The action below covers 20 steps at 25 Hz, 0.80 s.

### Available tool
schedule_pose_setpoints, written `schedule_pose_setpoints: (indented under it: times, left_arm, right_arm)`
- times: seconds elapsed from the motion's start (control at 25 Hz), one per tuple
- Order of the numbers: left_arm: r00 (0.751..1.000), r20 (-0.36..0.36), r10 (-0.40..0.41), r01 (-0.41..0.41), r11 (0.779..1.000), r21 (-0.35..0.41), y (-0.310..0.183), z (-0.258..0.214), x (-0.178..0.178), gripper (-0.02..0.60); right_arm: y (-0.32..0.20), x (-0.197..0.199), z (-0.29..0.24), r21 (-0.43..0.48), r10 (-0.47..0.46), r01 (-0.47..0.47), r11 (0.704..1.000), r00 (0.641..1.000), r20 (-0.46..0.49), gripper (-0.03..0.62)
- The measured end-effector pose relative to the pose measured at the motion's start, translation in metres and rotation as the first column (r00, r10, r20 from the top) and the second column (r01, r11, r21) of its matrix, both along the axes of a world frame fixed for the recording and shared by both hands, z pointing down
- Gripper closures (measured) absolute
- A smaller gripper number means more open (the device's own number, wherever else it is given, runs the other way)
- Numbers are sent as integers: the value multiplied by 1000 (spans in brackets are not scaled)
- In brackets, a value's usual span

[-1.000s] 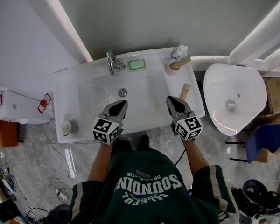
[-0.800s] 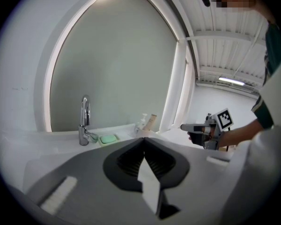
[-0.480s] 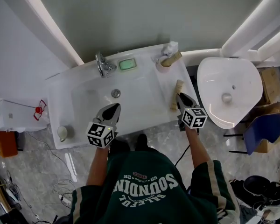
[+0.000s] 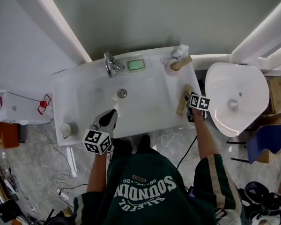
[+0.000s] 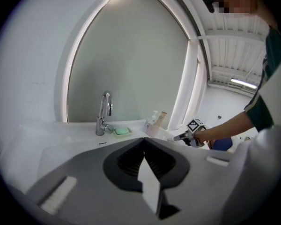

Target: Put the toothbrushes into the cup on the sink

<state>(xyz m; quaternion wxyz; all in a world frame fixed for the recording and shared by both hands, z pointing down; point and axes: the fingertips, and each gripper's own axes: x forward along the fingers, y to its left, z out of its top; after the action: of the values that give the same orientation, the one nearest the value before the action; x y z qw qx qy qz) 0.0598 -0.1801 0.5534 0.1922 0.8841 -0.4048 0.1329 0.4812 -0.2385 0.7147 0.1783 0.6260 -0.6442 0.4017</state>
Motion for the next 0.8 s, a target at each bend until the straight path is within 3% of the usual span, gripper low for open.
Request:
schedule_pose_setpoints:
  times: [0.28, 0.48, 0.68, 0.8]
  left_arm:
    - [997, 19, -77, 78, 996, -42, 11, 9, -23, 531]
    - [994, 5, -112, 112, 991, -70, 16, 15, -30, 531]
    - [995, 7, -98, 98, 992, -79, 19, 17, -21, 531]
    - [997, 8, -82, 82, 993, -82, 18, 17, -16, 531]
  right_arm:
    - [-8, 13, 46, -201, 44, -39, 979, 999, 21, 397]
    - [-6, 7, 49, -277, -80, 53, 959, 993, -86, 424]
    - [-9, -1, 42, -239, -89, 77, 968, 995, -38, 539]
    - [-9, -10, 31, -187, -130, 123, 975, 991, -25, 553]
